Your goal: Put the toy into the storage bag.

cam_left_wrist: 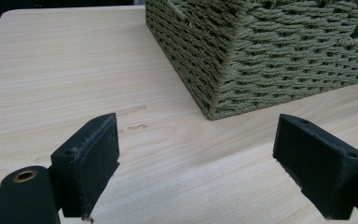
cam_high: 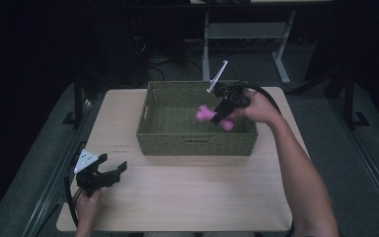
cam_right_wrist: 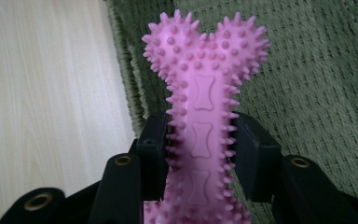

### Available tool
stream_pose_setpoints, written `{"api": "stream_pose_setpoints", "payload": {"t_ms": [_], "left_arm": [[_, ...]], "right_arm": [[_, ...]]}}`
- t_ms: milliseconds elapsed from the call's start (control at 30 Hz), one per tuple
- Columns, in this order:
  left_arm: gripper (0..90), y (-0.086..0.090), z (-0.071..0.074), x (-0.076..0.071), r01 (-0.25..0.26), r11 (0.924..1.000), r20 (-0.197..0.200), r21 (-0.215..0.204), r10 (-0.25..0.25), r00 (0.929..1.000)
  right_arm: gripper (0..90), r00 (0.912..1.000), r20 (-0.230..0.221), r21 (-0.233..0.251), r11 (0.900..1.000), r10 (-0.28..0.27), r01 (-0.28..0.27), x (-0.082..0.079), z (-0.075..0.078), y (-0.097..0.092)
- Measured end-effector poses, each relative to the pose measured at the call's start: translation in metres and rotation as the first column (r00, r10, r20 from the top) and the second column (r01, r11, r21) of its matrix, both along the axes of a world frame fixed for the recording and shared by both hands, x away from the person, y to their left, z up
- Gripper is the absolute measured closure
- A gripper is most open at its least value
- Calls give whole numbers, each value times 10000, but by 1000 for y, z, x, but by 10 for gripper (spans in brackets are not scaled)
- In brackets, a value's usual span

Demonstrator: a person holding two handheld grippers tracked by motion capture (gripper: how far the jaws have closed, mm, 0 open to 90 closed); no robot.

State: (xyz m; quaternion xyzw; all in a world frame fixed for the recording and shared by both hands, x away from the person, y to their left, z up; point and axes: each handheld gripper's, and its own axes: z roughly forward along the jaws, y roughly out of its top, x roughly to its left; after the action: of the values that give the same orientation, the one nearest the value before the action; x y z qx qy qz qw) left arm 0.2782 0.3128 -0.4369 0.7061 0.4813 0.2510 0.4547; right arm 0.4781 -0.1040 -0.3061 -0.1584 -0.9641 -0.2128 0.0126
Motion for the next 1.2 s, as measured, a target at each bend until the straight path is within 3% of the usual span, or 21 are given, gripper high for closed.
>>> {"api": "stream_pose_setpoints", "payload": {"t_ms": [767,900,1200], "left_arm": [[138,0,0,-1,7,10000,23,-30,-7,10000],[138,0,0,0,2,10000,9,-50,-2,10000],[139,0,0,0,-3,10000,12,-16,3,10000]], "right_arm": [[578,9993,-304,-129,9997,-217,213,14,-19,-2],[578,9987,-421,81,9996,-271,275,16,-24,-2],[577,9974,-574,79,9990,-443,448,18,-33,-6]]}}
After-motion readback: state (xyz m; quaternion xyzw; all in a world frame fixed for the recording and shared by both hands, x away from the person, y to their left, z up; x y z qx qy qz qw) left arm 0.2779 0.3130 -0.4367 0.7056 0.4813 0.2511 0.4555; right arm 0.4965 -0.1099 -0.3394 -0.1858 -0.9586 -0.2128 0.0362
